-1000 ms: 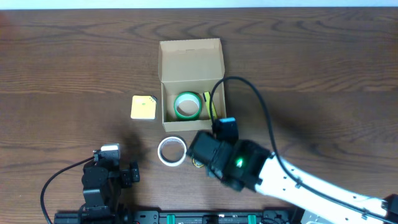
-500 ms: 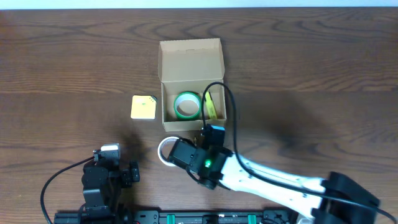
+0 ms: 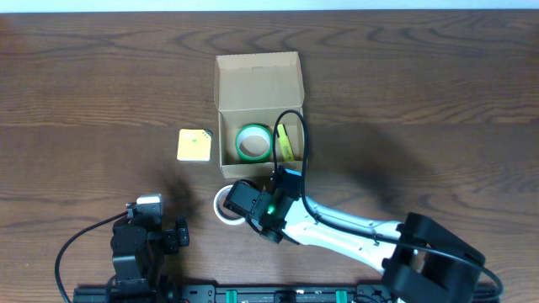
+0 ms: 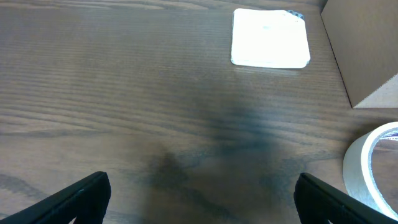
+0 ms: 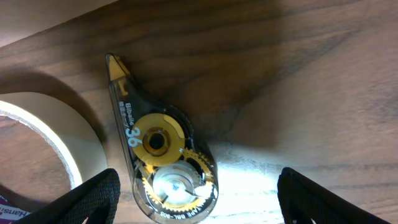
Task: Pack container
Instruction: 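Move the right gripper to the correction tape dispenser and grasp it, then place the correction tape dispenser into the box and release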
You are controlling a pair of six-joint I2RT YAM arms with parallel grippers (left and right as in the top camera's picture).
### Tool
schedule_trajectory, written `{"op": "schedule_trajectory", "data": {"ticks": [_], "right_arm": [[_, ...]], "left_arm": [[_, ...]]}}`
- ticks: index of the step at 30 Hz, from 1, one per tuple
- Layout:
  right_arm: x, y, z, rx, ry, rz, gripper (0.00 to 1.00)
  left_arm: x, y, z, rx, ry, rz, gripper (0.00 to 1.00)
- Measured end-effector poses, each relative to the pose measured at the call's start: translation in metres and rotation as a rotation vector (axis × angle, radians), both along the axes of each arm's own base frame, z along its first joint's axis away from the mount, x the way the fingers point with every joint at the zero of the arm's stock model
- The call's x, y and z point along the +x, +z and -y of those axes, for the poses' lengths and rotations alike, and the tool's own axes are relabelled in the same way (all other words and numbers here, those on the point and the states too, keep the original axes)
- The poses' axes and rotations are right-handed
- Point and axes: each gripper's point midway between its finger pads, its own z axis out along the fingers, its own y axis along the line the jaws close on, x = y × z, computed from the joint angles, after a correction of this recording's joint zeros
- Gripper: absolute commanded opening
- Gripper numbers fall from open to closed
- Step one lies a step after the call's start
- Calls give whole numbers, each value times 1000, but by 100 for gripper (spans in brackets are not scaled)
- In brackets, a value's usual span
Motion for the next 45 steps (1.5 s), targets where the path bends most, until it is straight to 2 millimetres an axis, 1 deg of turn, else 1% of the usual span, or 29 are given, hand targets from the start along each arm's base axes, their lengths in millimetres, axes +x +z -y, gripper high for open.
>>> {"op": "schedule_trajectory", "data": {"ticks": [6,8,10,16,18,19,26,30,32,36,38,45], "right_arm": [[2,-3,-9,32,3,2,80],[0,-11,-10,23,6,-18,80],[-3,-20,-8,2,12,-38,73],[-4,-20,-8,2,20,-44,42],[-4,-20,-8,3,18,-43,36],[-3,-20,-9,4,19,-43,34],[-5,-20,-8,0,31,-54,28],[-14,-18,-2,-35,64,-103,26],[-18,-13,0,-58,86,-129,25],[-21,5,2,-78,123,-151,21],[-21,18,0,-69,133,-145,21],[-14,53,-5,-4,170,-74,22]], "left_arm": [[0,0,0,0,0,0,95],[0,0,0,0,0,0,95],[0,0,0,0,0,0,95],[0,0,0,0,0,0,95],[0,0,0,0,0,0,95],[0,0,0,0,0,0,95],[0,0,0,0,0,0,95],[0,0,0,0,0,0,95],[0,0,0,0,0,0,95],[0,0,0,0,0,0,95],[0,0,0,0,0,0,95],[0,0,0,0,0,0,95]]}}
